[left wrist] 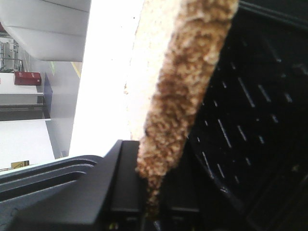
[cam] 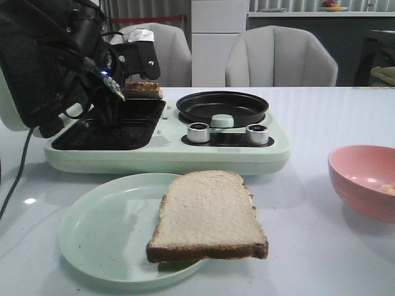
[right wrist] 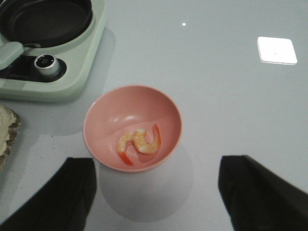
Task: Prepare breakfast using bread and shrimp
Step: 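Lift the bread with the left gripper and lay it in the sandwich maker, then withdraw the left gripper from the sandwich maker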
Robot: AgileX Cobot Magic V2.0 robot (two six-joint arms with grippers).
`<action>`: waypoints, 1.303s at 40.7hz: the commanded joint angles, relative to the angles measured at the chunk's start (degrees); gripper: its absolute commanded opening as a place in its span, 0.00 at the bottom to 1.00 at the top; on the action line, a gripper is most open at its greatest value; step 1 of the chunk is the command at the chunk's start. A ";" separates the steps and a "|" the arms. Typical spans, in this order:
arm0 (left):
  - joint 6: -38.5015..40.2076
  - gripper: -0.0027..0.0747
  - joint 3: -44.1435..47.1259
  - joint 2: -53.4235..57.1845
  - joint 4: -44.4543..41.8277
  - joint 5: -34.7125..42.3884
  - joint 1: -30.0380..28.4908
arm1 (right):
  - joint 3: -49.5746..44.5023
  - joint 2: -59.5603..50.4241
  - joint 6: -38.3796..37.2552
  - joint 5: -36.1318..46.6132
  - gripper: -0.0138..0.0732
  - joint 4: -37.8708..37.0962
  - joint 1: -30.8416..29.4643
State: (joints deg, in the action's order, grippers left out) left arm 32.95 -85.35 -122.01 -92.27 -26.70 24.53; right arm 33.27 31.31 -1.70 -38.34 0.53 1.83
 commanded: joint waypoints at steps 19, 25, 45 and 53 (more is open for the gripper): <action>0.72 0.57 5.96 7.75 -1.11 -2.37 0.94 | 1.50 0.57 0.38 4.40 0.87 0.15 -0.38; 0.72 0.67 9.94 10.57 -1.11 -2.53 1.04 | 1.50 0.57 0.38 4.40 0.87 0.15 -0.38; -3.90 0.67 24.87 36.71 26.52 -3.63 7.34 | 1.50 0.57 0.38 4.40 0.87 0.15 -0.38; -12.67 0.67 29.70 50.35 49.72 -12.30 12.75 | 1.50 0.57 0.38 4.40 0.87 0.15 -0.38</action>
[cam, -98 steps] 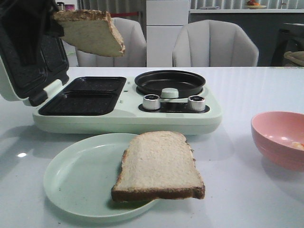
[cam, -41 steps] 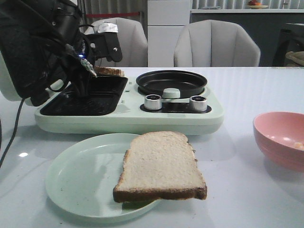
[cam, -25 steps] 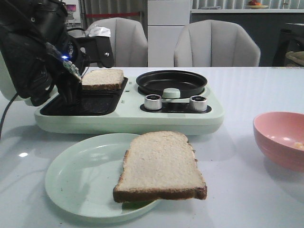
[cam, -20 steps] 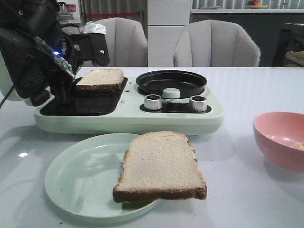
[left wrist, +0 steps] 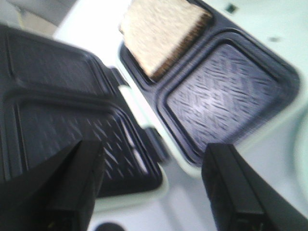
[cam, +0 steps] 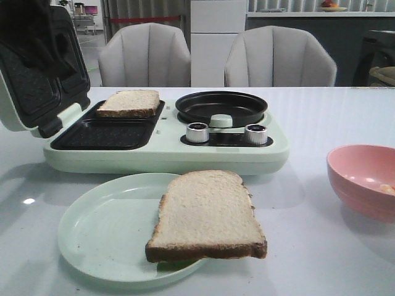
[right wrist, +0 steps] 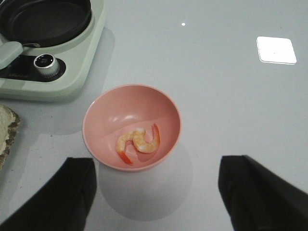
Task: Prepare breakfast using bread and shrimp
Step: 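Withdraw the left gripper from the sandwich maker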
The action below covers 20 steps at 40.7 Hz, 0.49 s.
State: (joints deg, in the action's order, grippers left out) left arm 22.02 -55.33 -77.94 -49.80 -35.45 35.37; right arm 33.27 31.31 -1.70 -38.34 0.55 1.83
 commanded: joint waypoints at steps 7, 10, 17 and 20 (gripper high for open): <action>-1.74 0.67 3.37 16.88 19.41 -10.38 5.89 | 1.50 0.57 0.38 4.40 0.87 0.12 -0.38; -1.74 0.67 5.49 21.69 23.84 -10.36 7.22 | 1.50 0.57 0.38 4.40 0.87 0.12 -0.38; -1.74 0.67 10.16 30.89 32.22 -9.65 9.20 | 1.50 0.57 0.38 4.46 0.87 0.06 -0.38; -1.74 0.67 12.35 34.67 34.52 -9.65 9.69 | 1.50 0.57 0.38 4.46 0.87 0.06 -0.38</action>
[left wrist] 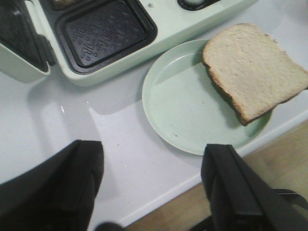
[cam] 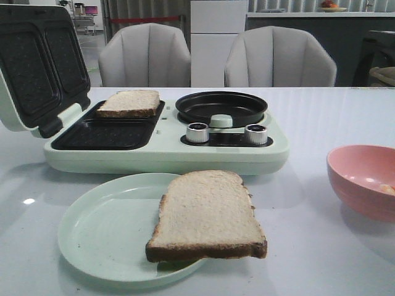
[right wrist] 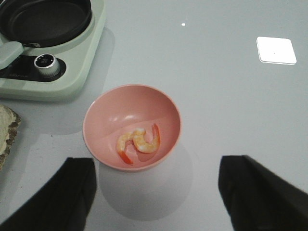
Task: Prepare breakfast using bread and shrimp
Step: 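Withdraw the left gripper from the sandwich maker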
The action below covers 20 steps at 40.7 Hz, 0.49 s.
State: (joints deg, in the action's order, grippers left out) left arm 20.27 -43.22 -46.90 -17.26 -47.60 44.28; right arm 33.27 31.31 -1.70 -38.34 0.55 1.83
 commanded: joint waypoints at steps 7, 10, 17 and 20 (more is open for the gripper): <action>0.01 0.67 4.26 9.97 3.85 2.10 0.78 | 1.50 0.57 0.38 5.69 0.87 0.44 -0.38; 0.01 0.67 5.26 11.86 3.85 1.89 0.78 | 1.50 0.57 0.38 7.32 0.87 0.44 -0.38; 0.01 0.67 5.82 13.19 4.82 0.15 0.78 | 0.77 0.65 0.38 6.66 0.87 2.12 -0.19; 0.01 0.67 5.82 13.19 4.82 0.04 0.78 | -0.29 0.86 0.38 6.03 0.87 6.01 -0.19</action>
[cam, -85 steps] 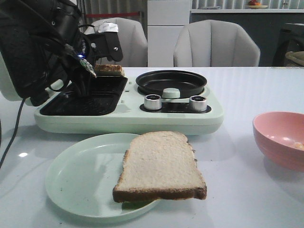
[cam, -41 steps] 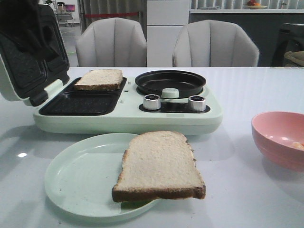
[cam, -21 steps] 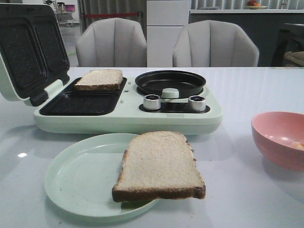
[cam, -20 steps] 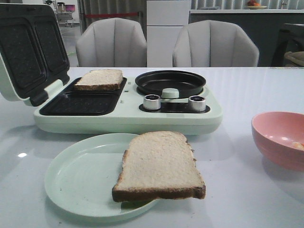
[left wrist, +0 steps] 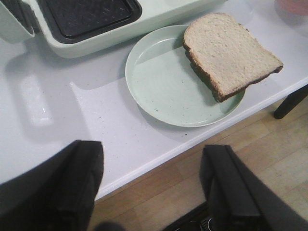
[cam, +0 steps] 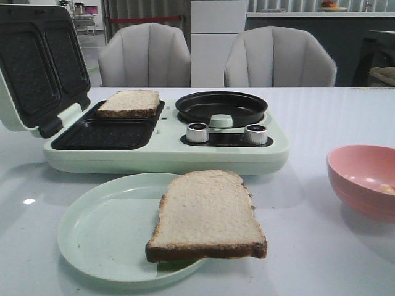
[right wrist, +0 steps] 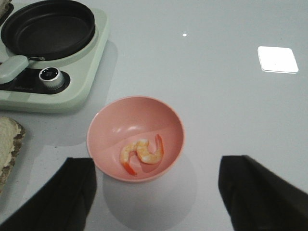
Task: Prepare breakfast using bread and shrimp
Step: 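Withdraw the left gripper from the sandwich maker, then reach the right gripper down and grasp the remaining bread slice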
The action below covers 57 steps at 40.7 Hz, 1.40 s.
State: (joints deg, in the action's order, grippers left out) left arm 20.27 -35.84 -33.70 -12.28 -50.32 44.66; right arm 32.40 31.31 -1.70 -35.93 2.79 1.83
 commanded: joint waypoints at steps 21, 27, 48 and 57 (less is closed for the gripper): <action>0.01 0.67 -1.57 -0.01 -0.17 2.76 0.41 | -1.98 26.35 27.45 0.95 0.87 47.97 11.66; 0.01 0.67 -1.57 -0.01 -0.17 2.76 0.41 | -1.25 35.19 34.54 5.53 0.87 58.17 16.79; 0.01 0.67 -1.57 -0.01 -0.17 2.76 0.41 | 10.97 60.45 40.74 7.03 0.87 66.19 20.47; 0.01 0.67 -1.57 -0.01 -0.17 2.76 0.41 | 14.02 64.70 41.74 4.59 0.79 66.19 20.47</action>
State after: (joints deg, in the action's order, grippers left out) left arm 20.16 -35.84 -33.70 -12.05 -50.89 44.66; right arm 44.29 97.41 38.33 -29.08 67.40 22.36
